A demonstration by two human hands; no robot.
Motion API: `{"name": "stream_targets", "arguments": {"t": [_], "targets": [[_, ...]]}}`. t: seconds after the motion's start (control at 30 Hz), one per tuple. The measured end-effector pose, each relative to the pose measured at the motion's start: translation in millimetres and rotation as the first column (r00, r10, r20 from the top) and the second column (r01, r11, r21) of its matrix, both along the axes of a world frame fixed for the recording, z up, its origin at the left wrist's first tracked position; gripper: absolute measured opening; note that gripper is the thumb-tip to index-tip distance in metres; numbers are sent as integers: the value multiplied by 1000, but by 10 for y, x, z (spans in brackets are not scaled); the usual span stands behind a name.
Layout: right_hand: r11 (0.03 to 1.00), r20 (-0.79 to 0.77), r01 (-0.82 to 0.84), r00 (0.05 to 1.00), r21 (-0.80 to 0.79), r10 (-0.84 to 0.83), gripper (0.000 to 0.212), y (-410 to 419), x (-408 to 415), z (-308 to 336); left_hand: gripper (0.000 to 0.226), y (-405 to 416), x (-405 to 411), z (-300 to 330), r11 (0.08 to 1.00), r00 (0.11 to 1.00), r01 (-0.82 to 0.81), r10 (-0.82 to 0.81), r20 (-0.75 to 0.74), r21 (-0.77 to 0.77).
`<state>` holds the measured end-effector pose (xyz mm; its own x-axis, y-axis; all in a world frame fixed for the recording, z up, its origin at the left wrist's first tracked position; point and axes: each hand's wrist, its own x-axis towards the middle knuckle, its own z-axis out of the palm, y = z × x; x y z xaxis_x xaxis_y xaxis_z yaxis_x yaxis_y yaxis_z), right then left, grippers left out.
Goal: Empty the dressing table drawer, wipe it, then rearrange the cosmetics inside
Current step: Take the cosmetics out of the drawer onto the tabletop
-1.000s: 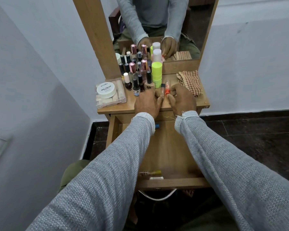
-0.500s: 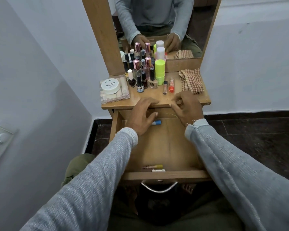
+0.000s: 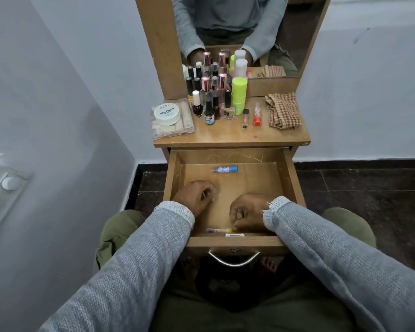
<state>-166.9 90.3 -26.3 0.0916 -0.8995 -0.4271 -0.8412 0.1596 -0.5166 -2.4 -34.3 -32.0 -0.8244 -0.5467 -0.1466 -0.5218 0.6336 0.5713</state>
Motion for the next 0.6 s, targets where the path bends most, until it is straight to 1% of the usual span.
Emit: {"name": "stream_targets", "arguments": {"t": [0.03,0.1,0.2,0.27,0.33,0.4,0.47,0.53,0.6], "targets": [[1000,-5,5,1000,-23,-5,9,-14,-7,0,14,0,5,-12,1000,1000,-9,9,6,3],[995,1,54,999,-79,-54,13,-29,-51,-37,14,-2,10,-29,1000,1000,-19,19,9,7],[982,22,133,991,-137,-131,12,-9,-116,-75,13,-18,22,-59,1000,999,-17,16,29,23],[986,36,124,992,-109,-121,23,2,-90,-69,13,-13,24,-72,999,999,1,-2,48,34],[995,4,72,997,-72,-72,32,-18,-27,-62,15,4,27,-81,998,998,23,-26,55,51],[997,-69,8,998,-78,-14,28,-63,8,-77,19,38,31,-60,997,997,48,-52,64,66],[995,-111,-4,994,-96,-7,22,-92,22,-84,26,56,35,-46,995,994,71,-77,79,69],[989,-117,32,992,-148,-50,17,-110,2,-76,31,66,32,-28,994,988,96,-101,117,49],[974,-65,109,990,-198,-124,13,-109,-22,-61,26,58,20,-8,994,982,111,-111,152,7]]}}
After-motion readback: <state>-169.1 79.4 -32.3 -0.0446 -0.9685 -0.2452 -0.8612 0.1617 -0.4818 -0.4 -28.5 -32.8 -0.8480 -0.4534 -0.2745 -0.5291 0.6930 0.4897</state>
